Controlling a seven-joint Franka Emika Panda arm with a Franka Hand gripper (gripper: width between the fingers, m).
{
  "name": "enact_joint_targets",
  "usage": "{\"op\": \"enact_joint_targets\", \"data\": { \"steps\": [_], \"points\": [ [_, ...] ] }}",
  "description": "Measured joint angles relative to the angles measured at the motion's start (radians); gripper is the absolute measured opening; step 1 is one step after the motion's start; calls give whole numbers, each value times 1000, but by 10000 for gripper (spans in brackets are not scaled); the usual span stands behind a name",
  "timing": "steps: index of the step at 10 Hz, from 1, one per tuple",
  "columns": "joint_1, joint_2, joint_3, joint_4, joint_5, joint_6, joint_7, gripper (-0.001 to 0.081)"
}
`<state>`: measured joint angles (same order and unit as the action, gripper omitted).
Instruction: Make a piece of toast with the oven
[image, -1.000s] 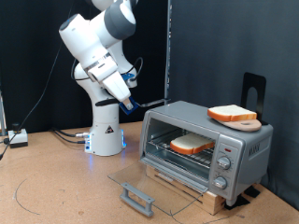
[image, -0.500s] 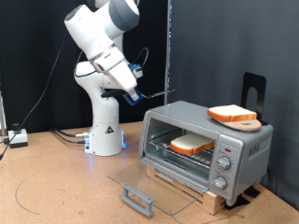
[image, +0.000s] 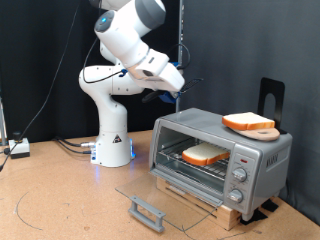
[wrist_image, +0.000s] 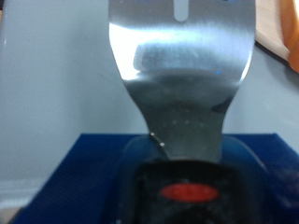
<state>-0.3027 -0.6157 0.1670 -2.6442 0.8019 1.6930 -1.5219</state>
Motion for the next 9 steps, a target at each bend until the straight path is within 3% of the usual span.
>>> {"op": "enact_joint_targets", "data": {
  "steps": [5,9],
  "points": [
    [72,-52,168,-25,126,52,89,394],
    [121,-142,309,-79,171,103,207,394]
  ]
}}
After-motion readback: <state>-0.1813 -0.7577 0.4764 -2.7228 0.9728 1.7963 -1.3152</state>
